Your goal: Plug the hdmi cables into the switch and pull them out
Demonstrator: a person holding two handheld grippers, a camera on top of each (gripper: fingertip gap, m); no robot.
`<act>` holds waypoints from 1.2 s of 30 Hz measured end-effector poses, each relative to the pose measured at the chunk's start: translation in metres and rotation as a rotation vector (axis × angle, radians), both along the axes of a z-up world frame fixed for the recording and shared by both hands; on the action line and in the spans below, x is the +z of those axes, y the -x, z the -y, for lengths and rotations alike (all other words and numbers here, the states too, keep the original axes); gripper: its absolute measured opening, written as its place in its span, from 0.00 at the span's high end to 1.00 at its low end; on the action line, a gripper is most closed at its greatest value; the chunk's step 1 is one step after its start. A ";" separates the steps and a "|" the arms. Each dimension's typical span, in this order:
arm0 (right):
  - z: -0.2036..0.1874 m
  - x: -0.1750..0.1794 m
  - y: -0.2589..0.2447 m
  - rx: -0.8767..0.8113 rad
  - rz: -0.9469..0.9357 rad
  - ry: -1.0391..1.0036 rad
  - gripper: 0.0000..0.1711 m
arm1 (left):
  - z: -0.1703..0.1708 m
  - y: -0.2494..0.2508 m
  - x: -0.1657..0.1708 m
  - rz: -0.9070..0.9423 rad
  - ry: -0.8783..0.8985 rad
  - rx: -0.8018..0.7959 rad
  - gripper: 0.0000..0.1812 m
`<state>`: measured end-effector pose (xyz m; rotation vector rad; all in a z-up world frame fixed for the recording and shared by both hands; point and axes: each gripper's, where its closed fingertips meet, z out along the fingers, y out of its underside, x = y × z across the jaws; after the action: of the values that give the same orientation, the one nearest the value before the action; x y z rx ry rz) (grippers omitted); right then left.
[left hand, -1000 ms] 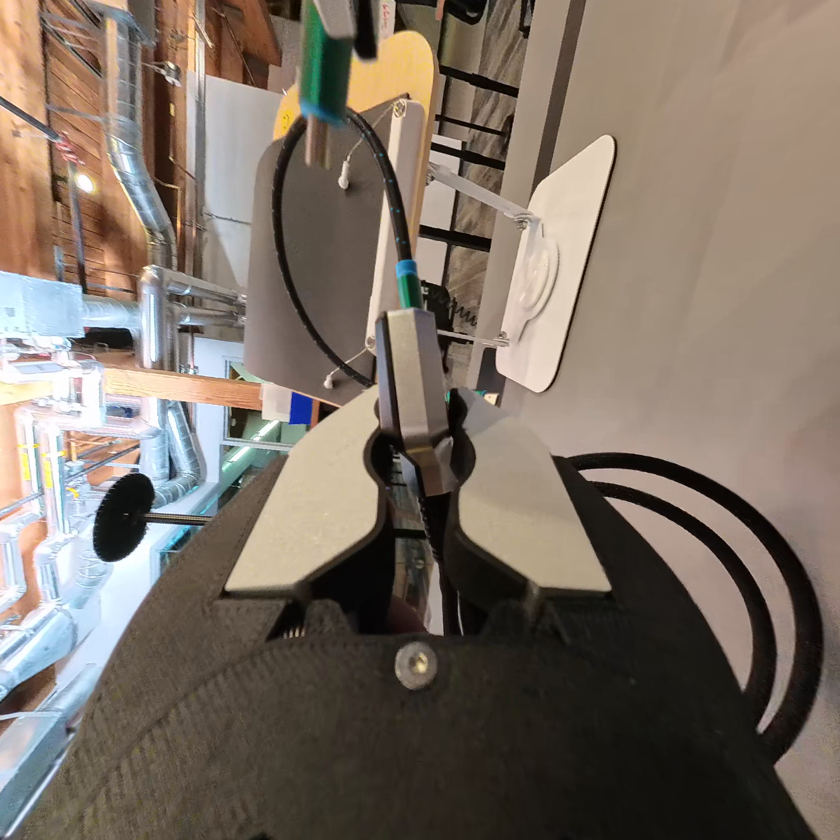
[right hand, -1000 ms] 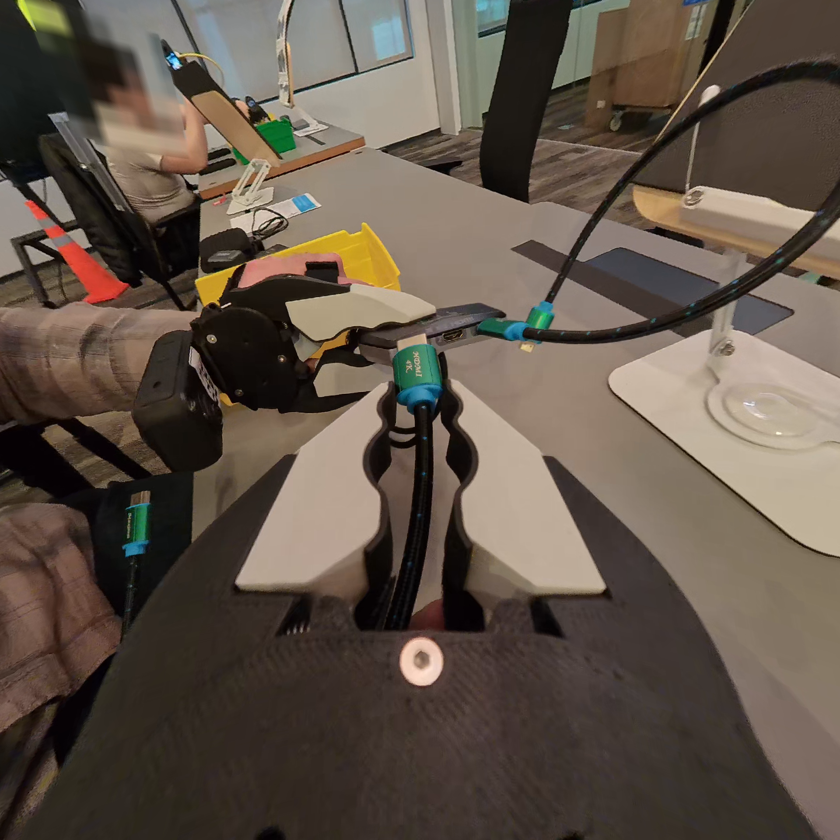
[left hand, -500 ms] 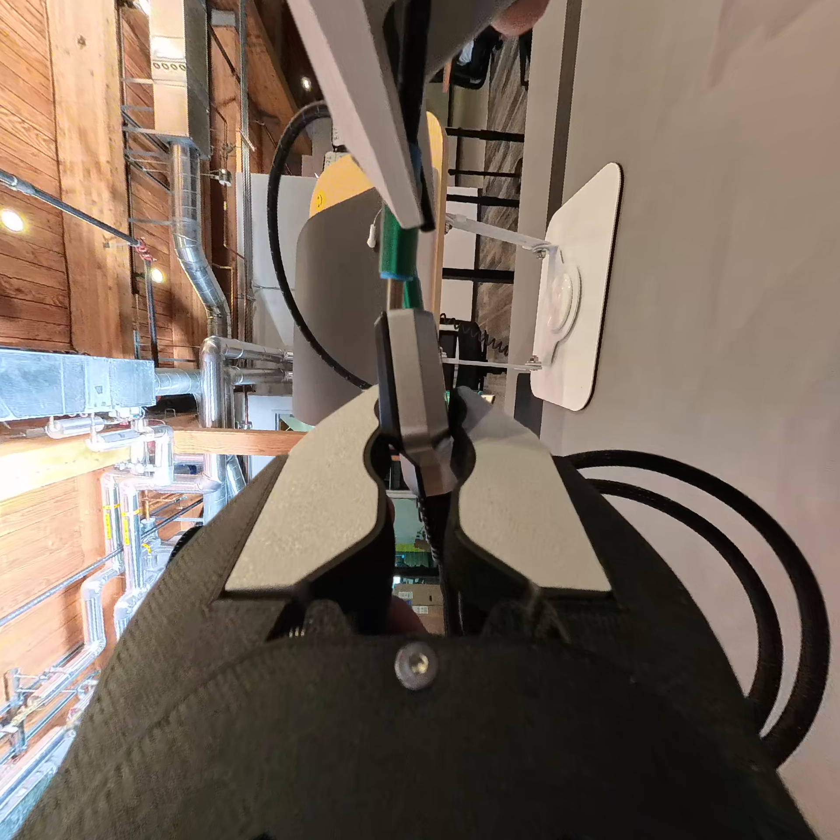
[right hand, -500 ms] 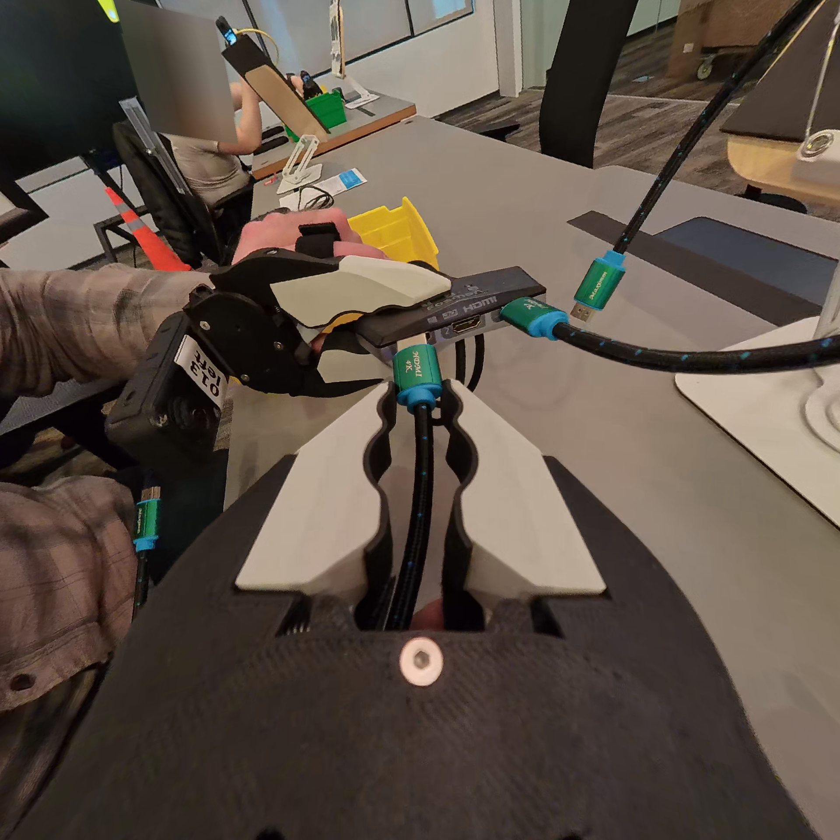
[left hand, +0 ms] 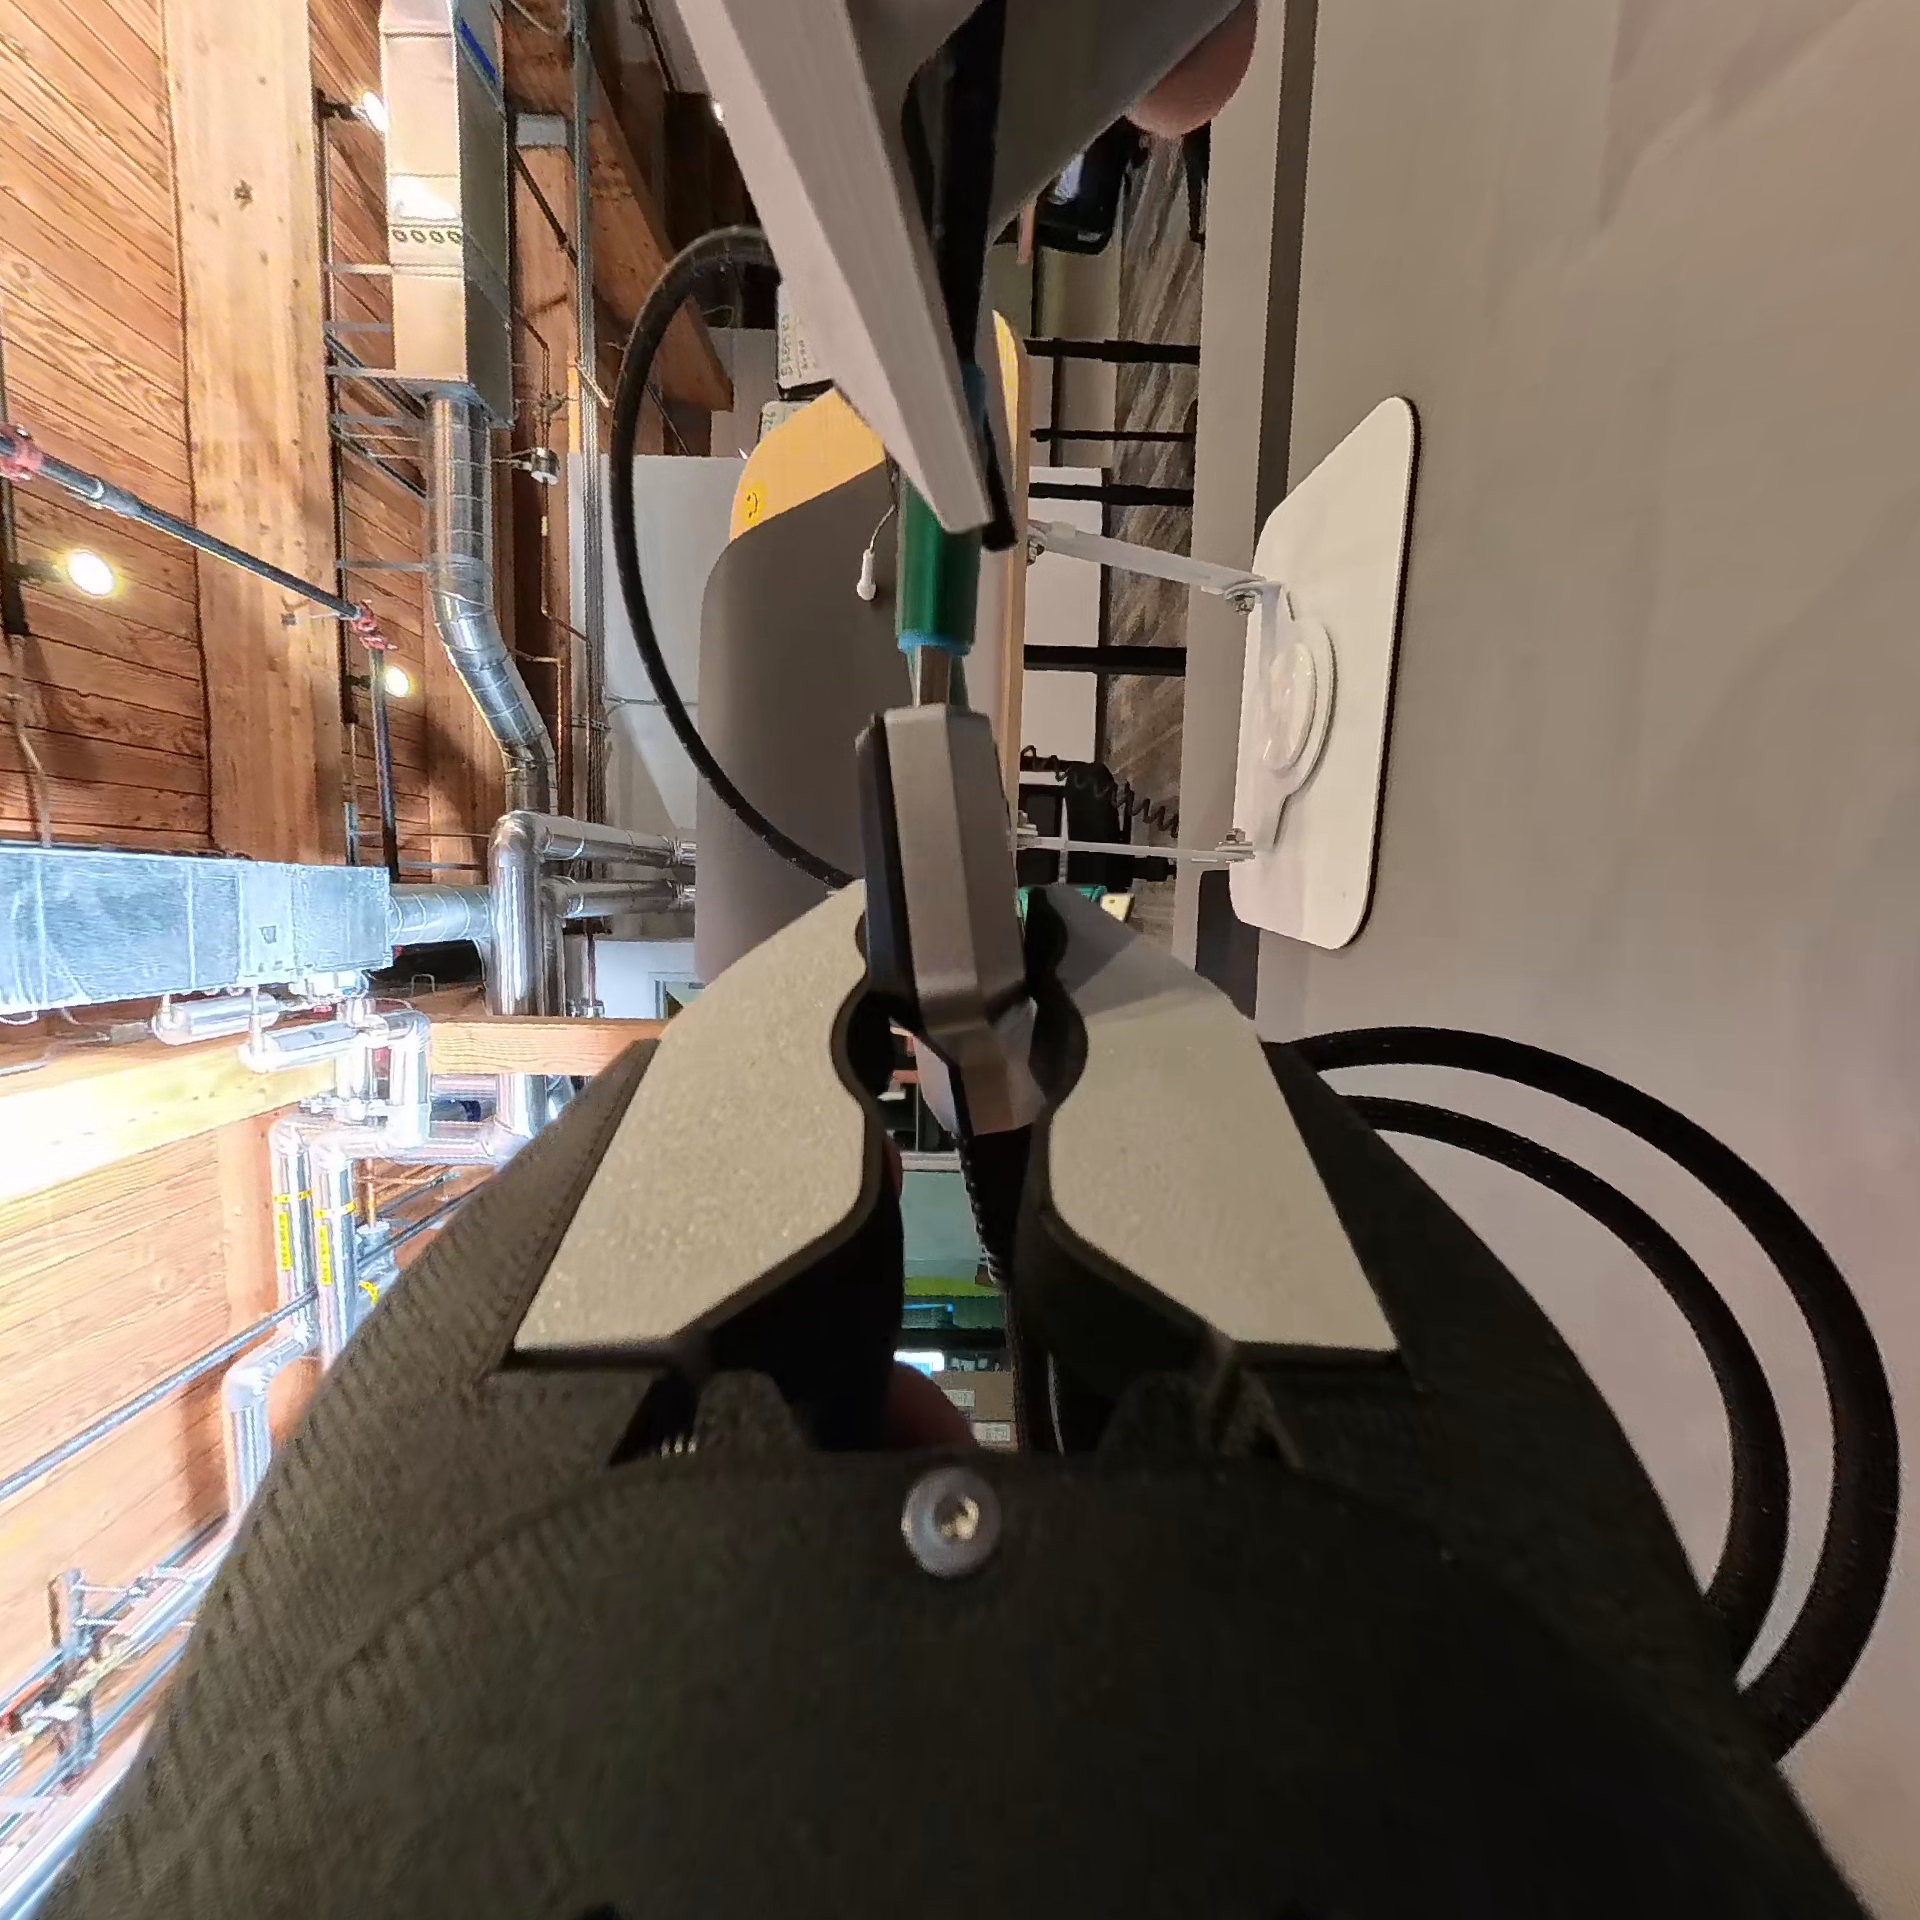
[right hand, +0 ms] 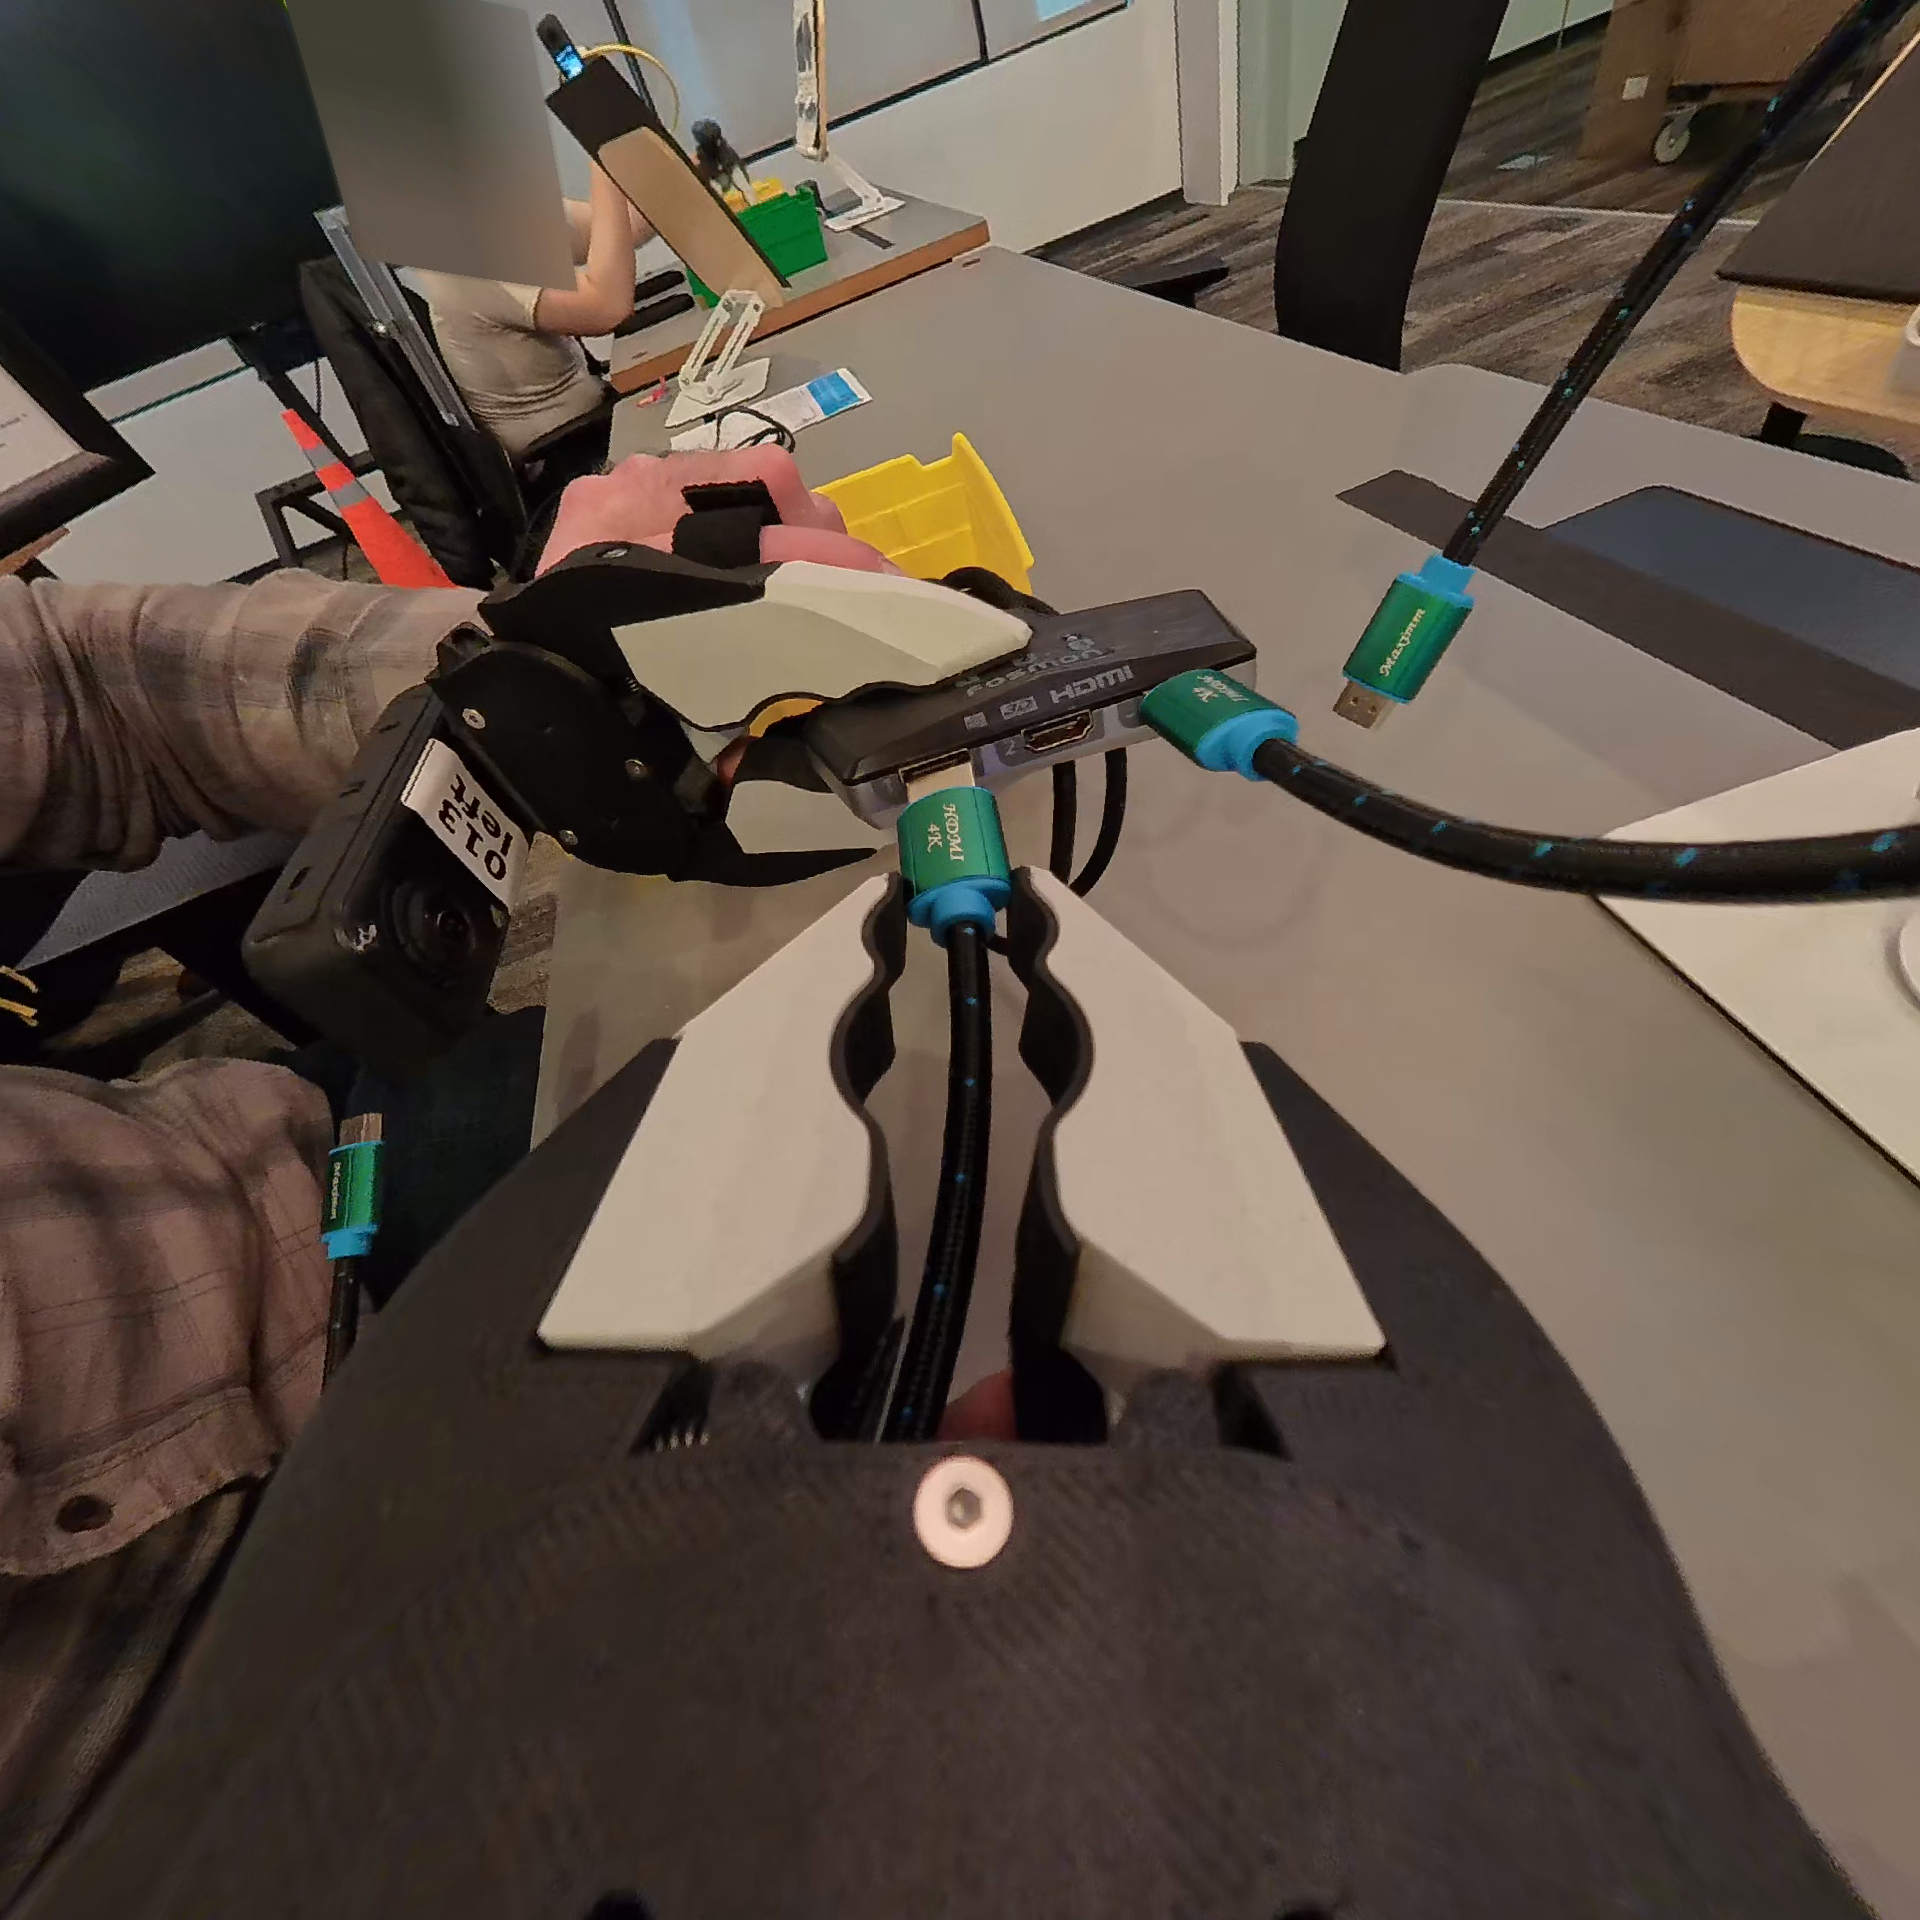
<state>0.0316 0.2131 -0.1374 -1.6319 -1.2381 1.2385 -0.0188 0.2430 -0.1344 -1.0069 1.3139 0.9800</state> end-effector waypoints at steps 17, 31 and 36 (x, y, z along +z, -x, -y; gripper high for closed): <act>0.004 -0.001 0.000 0.028 0.010 0.001 0.90 | 0.006 -0.002 -0.002 -0.039 -0.011 -0.014 0.88; 0.006 0.002 -0.005 0.032 0.060 -0.058 0.90 | 0.009 -0.009 0.002 -0.059 0.002 -0.032 0.88; 0.006 0.006 -0.005 -0.014 0.082 -0.041 0.90 | 0.009 -0.007 0.006 -0.062 -0.012 -0.009 0.88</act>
<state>0.0363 0.2070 -0.1315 -1.6733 -1.2920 1.1406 -0.0118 0.2342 -0.1280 -0.9672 1.3612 1.0180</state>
